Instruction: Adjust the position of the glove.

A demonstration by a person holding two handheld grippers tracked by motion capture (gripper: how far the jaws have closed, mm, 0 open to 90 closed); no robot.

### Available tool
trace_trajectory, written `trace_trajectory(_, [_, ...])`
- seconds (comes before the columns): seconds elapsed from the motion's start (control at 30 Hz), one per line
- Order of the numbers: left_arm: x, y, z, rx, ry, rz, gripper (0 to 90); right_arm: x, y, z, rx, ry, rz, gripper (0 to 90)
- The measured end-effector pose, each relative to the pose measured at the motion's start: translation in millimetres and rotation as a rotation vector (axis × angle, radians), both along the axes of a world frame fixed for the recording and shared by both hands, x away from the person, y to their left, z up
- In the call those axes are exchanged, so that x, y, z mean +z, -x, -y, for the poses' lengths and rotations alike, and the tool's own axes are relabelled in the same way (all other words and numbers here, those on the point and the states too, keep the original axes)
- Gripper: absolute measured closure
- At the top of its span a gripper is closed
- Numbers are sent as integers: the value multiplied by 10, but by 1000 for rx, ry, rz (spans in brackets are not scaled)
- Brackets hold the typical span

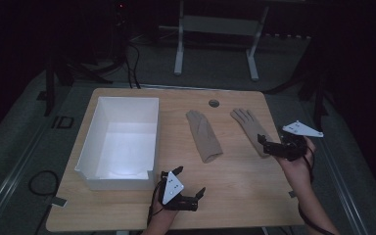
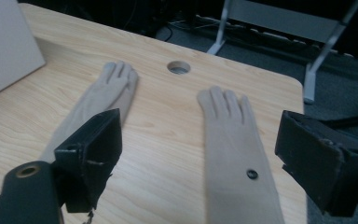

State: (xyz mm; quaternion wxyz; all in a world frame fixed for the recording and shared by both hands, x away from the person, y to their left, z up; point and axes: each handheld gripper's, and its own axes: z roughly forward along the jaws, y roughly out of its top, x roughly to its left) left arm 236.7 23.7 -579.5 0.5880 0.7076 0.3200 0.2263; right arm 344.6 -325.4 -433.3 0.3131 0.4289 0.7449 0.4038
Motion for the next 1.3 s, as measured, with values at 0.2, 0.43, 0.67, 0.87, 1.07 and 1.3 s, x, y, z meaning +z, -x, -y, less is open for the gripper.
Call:
trace_trajectory(0.2, [0, 0, 0, -1, 1, -1, 1, 63, -102, -206, 37, 0, 3, 171])
trace_trajectory(0.43, [0, 2, 2, -4, -4, 5, 1, 59, -187, -419, 87, -9, 3, 171])
trace_trajectory(0.67, [0, 8, 12, -9, -8, 9, 1, -73, -304, -724, 176, -11, -3, 209])
trace_trajectory(0.87, [0, 7, 8, -12, -5, 7, 1, -212, -430, -998, 225, 7, -47, 219])
trace_trajectory(1.07, [1, 6, 6, -16, -5, 5, 1, -397, -612, -1232, 274, 12, -101, 231])
trace_trajectory(1.3, [1, 3, 2, -18, -1, 3, 1, -559, -808, -1416, 273, -28, -181, 273])
